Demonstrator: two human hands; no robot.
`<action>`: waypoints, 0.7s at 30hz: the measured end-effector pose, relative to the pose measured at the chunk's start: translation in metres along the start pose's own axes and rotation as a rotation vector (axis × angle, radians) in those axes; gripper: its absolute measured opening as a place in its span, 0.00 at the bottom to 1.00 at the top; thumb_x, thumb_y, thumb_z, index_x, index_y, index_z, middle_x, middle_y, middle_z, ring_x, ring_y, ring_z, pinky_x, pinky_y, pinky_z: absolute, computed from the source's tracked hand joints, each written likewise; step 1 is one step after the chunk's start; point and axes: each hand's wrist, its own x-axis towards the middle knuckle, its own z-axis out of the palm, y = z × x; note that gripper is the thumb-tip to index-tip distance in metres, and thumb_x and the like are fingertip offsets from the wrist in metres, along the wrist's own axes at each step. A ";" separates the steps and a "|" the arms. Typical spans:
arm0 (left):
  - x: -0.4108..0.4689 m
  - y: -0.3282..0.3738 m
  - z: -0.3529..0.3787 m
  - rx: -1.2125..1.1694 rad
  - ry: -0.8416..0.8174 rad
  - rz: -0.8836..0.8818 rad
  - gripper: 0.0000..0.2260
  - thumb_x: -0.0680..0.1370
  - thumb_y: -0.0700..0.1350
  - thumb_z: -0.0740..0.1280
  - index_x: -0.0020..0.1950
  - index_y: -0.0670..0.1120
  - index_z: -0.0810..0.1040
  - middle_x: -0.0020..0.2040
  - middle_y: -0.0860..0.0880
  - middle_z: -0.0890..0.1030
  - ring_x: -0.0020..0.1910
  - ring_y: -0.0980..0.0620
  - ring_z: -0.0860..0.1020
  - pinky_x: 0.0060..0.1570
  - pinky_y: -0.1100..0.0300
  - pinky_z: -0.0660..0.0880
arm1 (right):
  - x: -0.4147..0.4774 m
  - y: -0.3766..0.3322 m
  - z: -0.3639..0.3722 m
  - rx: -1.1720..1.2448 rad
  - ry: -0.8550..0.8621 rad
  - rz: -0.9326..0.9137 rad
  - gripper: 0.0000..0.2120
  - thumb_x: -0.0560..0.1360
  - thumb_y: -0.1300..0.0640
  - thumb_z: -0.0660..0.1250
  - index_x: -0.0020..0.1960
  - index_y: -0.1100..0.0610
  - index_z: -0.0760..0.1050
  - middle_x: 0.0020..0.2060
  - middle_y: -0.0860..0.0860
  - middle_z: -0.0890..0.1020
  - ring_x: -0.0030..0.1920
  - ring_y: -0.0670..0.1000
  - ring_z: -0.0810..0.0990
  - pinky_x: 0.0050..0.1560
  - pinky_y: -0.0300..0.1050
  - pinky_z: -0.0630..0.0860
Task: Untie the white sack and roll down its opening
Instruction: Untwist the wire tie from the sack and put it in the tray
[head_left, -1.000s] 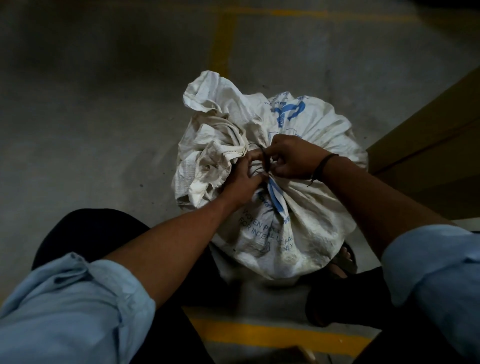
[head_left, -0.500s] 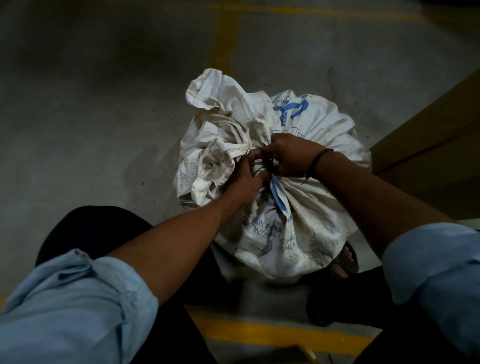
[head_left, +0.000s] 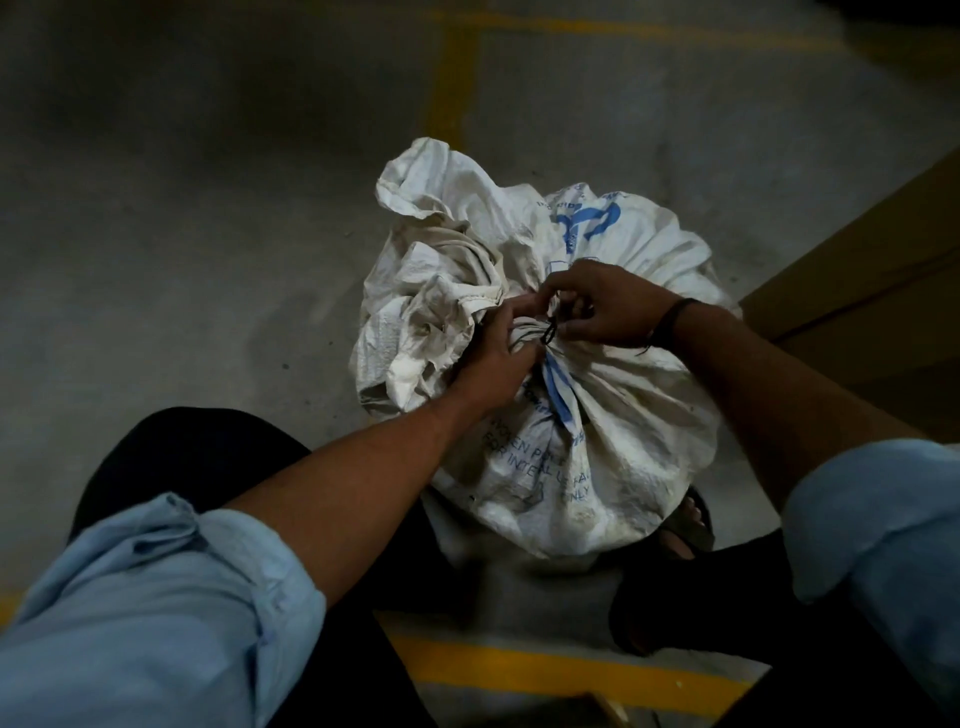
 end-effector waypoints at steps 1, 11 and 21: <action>0.000 0.000 0.000 0.001 0.010 0.003 0.20 0.77 0.31 0.65 0.69 0.39 0.72 0.61 0.47 0.78 0.54 0.63 0.77 0.56 0.72 0.72 | -0.002 -0.001 0.002 0.012 0.016 -0.026 0.12 0.69 0.59 0.74 0.52 0.54 0.80 0.44 0.54 0.75 0.45 0.52 0.73 0.46 0.45 0.70; 0.003 -0.004 0.001 -0.005 -0.004 0.035 0.20 0.77 0.33 0.67 0.69 0.43 0.72 0.61 0.48 0.79 0.57 0.63 0.78 0.58 0.69 0.72 | -0.001 0.001 0.011 -0.073 0.093 -0.098 0.06 0.68 0.62 0.74 0.44 0.60 0.80 0.40 0.52 0.73 0.40 0.51 0.73 0.42 0.44 0.68; 0.004 -0.007 -0.001 0.008 -0.018 0.049 0.20 0.78 0.35 0.67 0.70 0.44 0.72 0.61 0.48 0.79 0.57 0.58 0.78 0.56 0.70 0.72 | -0.001 -0.008 0.005 -0.055 -0.006 -0.060 0.07 0.70 0.59 0.73 0.45 0.58 0.77 0.44 0.55 0.74 0.44 0.52 0.72 0.45 0.43 0.67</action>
